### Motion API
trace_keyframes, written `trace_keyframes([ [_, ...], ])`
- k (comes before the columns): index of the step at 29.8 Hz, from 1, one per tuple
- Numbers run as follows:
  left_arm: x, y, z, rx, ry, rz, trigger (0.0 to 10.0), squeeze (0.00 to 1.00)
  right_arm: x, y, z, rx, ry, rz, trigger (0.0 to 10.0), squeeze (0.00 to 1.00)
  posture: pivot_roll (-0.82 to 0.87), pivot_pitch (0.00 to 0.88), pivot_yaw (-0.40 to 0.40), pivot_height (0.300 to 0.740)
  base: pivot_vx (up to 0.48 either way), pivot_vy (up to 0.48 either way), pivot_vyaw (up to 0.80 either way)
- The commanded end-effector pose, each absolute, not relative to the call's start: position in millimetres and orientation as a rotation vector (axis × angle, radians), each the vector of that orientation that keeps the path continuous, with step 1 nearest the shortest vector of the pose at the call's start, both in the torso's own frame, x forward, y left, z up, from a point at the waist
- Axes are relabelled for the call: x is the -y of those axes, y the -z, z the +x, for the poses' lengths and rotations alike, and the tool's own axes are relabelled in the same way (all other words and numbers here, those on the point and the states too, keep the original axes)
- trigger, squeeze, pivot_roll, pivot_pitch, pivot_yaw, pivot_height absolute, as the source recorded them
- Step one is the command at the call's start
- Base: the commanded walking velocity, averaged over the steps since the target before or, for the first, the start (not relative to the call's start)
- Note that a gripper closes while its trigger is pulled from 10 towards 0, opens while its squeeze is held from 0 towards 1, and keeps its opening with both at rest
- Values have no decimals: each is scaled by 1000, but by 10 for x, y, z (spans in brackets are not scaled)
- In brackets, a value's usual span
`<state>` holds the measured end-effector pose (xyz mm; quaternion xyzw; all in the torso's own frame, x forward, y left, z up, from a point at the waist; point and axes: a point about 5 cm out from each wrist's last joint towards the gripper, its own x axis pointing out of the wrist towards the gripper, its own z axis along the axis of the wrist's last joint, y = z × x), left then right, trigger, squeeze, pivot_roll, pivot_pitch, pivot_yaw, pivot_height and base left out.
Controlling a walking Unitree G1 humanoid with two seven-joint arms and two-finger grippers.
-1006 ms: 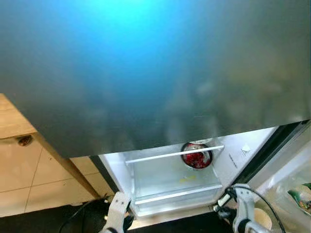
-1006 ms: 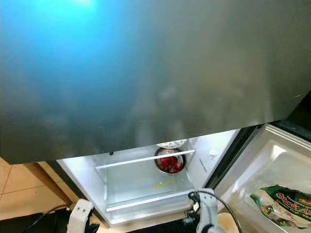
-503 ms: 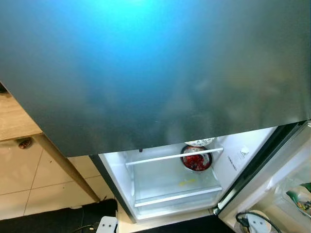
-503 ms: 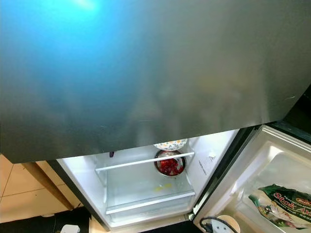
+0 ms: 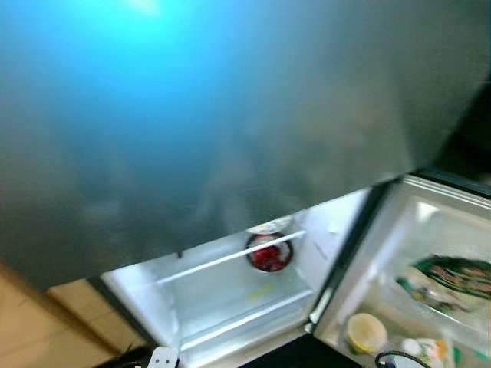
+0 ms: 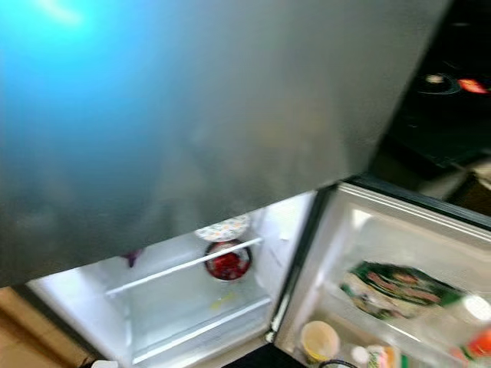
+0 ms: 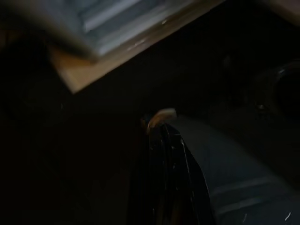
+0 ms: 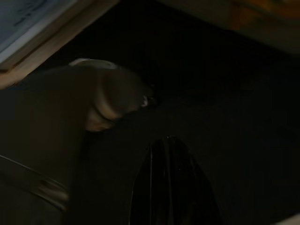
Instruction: Restocking fridge
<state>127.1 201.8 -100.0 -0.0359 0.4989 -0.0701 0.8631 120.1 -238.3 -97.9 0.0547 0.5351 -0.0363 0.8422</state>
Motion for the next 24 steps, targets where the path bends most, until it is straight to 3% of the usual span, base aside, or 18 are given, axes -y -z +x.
trace_keyframes([
  [1,-2049,1019,1208,-1072,142,-61,10000,0,2364,989,1192,-1146,67,106,10000,0,-54,60,-9,740,0,0,-756],
  [24,-2054,1039,1137,-1097,155,-55,10000,0,2319,995,1207,-1147,50,107,10000,0,-49,44,-9,740,0,0,-726],
])
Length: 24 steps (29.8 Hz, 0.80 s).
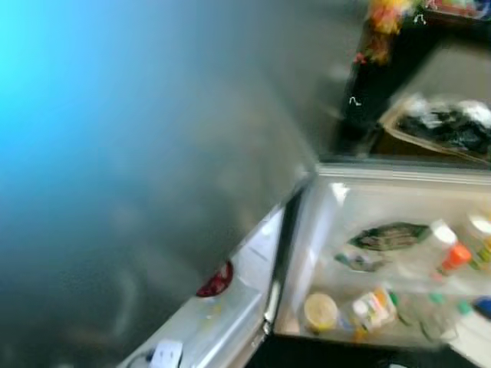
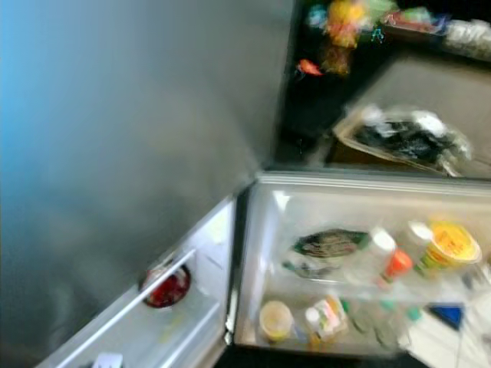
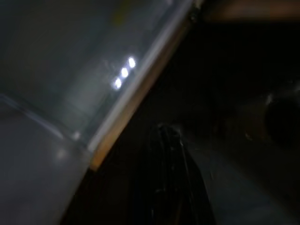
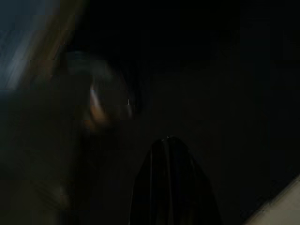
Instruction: Restocking fridge
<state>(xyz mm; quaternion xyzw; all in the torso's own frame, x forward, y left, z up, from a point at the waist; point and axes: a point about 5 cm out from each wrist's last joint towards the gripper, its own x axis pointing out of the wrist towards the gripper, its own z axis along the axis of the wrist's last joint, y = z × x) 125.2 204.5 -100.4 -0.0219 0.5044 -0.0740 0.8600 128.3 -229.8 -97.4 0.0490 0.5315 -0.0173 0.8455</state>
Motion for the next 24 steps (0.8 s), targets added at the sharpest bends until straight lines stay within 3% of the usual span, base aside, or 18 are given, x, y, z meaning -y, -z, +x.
trace_keyframes([
  [1,-2048,1038,1135,-1095,169,-62,10000,0,2311,994,1215,-1142,49,109,10000,0,-49,46,-8,740,0,0,0],
  [24,-2030,1047,1093,-1102,188,-87,10000,0,2288,998,1216,-1137,39,103,10000,0,-47,47,-7,740,0,-426,0],
])
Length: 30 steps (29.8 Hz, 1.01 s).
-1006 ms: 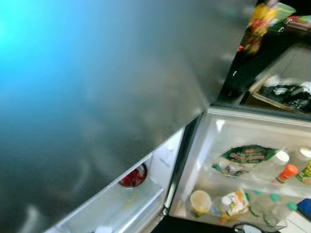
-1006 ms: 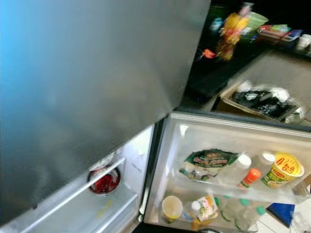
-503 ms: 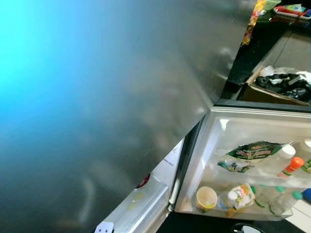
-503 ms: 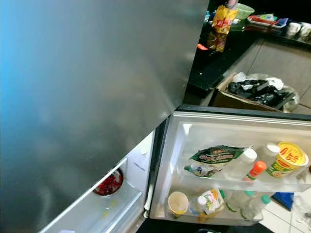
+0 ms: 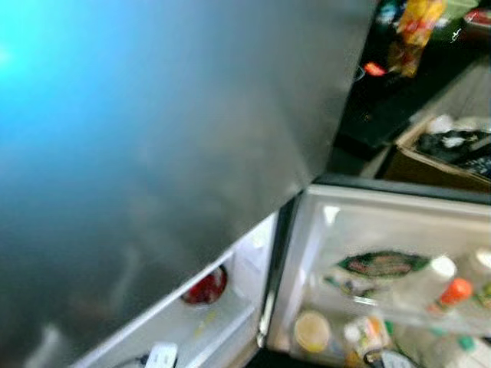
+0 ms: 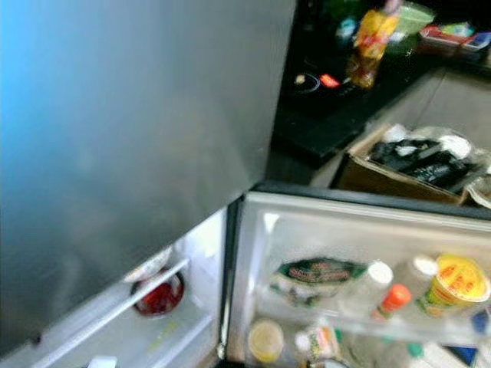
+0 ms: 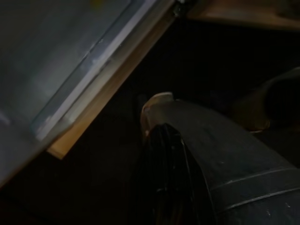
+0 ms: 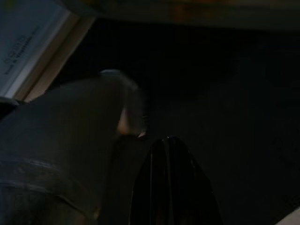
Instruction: Restocking fridge
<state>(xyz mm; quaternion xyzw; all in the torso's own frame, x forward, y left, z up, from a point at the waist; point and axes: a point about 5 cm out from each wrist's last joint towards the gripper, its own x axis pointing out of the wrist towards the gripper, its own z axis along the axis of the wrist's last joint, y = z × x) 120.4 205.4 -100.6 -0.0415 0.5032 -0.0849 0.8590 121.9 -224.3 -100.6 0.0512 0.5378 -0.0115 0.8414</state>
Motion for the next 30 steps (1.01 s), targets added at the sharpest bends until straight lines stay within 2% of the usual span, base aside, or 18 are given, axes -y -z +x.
trace_keyframes([
  [1,-2031,1047,1092,-1102,188,-87,10000,0,2287,999,1214,-1138,39,103,10000,0,-47,47,-7,740,0,-439,0],
  [10,-2030,1052,1078,-1107,189,-85,10000,0,2279,1002,1209,-1139,36,104,10000,0,-46,48,-7,740,0,-312,0],
  [30,-2024,1050,1083,-1106,193,-88,10000,0,2278,997,1220,-1131,20,89,10000,0,-48,46,-7,740,0,-430,0],
])
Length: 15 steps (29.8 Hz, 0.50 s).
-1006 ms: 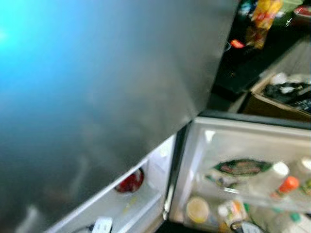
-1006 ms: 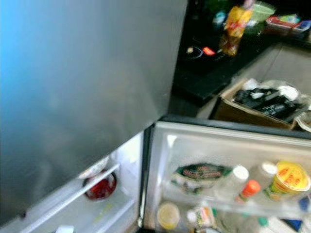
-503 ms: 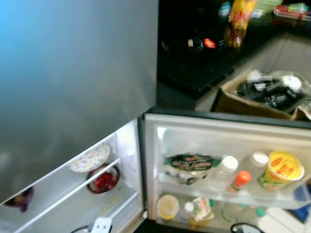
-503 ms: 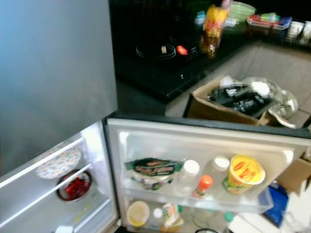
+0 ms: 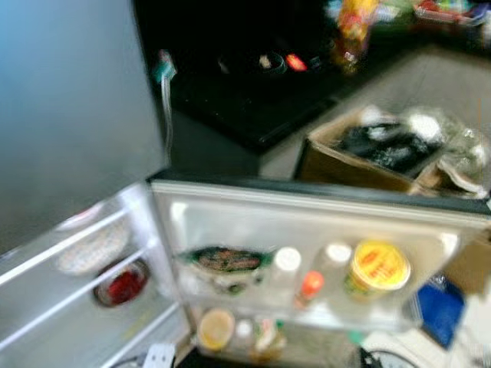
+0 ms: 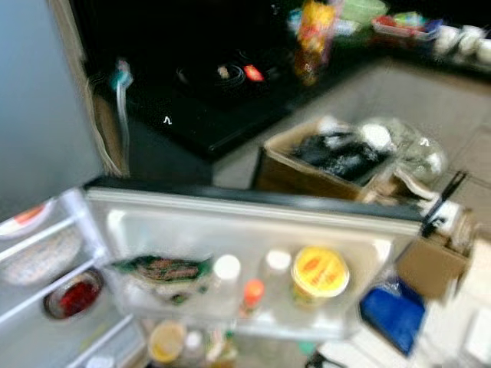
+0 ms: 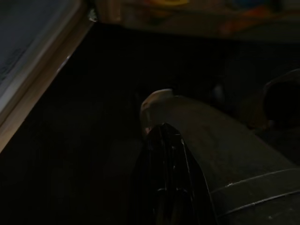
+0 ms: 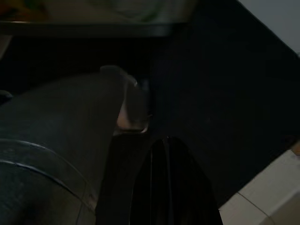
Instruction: Restocking fridge
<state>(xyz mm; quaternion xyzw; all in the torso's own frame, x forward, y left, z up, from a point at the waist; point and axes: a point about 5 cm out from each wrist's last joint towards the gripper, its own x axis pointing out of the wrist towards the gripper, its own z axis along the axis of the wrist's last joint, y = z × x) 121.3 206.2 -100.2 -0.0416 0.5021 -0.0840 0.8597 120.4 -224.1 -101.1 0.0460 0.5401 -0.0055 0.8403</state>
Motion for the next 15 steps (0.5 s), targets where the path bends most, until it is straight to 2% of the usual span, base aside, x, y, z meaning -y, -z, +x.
trace_keyframes([
  [1,-2024,1050,1084,-1106,194,-88,10000,0,2278,997,1220,-1131,19,89,10000,0,-48,46,-7,740,0,-435,0],
  [12,-2038,1048,1090,-1108,195,-72,10000,0,2278,993,1230,-1128,15,86,10000,0,-48,43,-7,740,0,-426,0],
  [15,-2049,1050,1086,-1113,182,-68,10000,0,2278,997,1220,-1131,16,85,10000,0,-48,41,-6,740,0,0,0],
])
